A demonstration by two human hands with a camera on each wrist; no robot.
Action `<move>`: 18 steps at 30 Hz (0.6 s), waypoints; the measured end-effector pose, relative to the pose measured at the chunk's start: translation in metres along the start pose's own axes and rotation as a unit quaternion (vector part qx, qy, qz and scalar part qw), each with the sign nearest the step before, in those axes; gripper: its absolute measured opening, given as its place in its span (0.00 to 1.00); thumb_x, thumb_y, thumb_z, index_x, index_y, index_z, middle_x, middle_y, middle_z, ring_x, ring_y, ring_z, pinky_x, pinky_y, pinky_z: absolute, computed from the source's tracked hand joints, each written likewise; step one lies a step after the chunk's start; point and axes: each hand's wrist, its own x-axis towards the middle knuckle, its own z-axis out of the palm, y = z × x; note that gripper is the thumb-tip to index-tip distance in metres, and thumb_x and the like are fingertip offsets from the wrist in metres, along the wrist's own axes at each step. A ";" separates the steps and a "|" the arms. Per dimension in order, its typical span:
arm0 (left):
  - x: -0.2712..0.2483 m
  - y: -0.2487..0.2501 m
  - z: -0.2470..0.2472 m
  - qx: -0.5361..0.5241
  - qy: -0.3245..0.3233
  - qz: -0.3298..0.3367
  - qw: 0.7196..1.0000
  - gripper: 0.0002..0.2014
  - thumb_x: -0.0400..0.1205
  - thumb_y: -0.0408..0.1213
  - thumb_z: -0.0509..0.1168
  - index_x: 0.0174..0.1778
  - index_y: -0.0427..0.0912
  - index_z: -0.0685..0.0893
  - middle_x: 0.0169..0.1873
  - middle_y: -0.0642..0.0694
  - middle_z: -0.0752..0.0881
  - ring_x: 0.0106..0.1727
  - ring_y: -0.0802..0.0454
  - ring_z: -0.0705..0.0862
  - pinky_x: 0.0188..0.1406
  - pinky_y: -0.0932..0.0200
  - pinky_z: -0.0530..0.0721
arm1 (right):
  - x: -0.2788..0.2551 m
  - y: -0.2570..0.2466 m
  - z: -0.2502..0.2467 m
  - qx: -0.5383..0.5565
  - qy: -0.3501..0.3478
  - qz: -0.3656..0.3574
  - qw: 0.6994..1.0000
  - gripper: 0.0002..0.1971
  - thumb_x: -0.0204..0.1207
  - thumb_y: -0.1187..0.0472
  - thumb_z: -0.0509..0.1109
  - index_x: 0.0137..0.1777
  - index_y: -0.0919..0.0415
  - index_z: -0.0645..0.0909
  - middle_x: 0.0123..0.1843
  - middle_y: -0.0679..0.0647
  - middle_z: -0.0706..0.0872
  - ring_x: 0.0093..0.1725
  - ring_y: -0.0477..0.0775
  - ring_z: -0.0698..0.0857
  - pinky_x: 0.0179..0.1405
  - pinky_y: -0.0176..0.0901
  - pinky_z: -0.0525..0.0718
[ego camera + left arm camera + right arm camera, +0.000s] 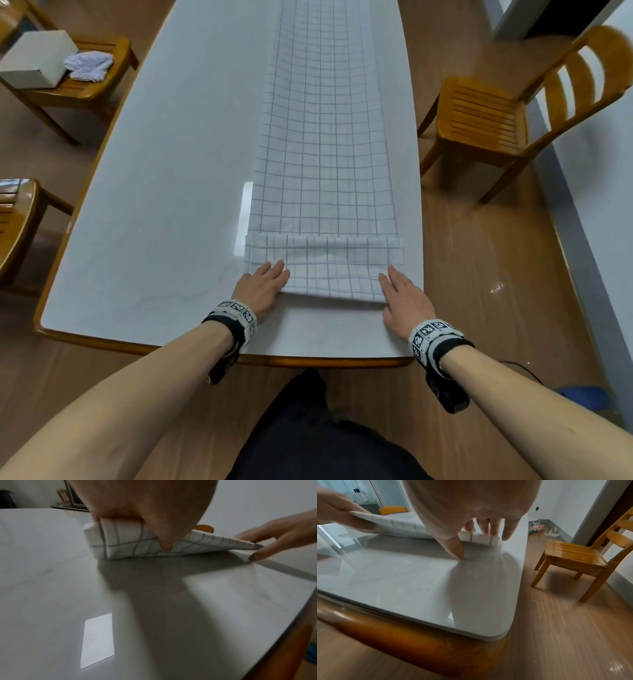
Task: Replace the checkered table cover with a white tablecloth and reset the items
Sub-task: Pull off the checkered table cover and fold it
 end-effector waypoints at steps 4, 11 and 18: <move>-0.012 -0.010 -0.014 -0.042 0.012 0.016 0.999 0.28 0.87 0.31 0.55 0.84 0.53 0.61 0.85 0.51 0.60 0.84 0.45 0.61 0.76 0.40 0.71 | -0.006 0.010 -0.011 0.005 0.036 -0.017 0.999 0.36 0.83 0.60 0.64 0.88 0.54 0.52 0.90 0.54 0.48 0.88 0.56 0.50 0.86 0.49 0.57; -0.050 -0.010 -0.043 -0.068 0.014 0.007 0.998 0.21 0.91 0.47 0.49 0.82 0.56 0.67 0.82 0.50 0.68 0.80 0.44 0.69 0.76 0.46 0.71 | -0.024 0.022 -0.037 0.169 0.069 -0.021 0.983 0.22 0.83 0.65 0.65 0.76 0.52 0.79 0.78 0.48 0.77 0.81 0.52 0.70 0.80 0.47 0.64; -0.088 -0.002 -0.050 -0.117 -0.033 0.023 0.992 0.20 0.89 0.54 0.50 0.60 0.49 0.84 0.49 0.47 0.88 0.51 0.44 0.84 0.45 0.54 0.76 | -0.064 0.024 -0.054 0.224 0.033 -0.027 0.974 0.10 0.84 0.56 0.65 0.44 0.52 0.87 0.41 0.47 0.88 0.44 0.54 0.85 0.42 0.45 0.79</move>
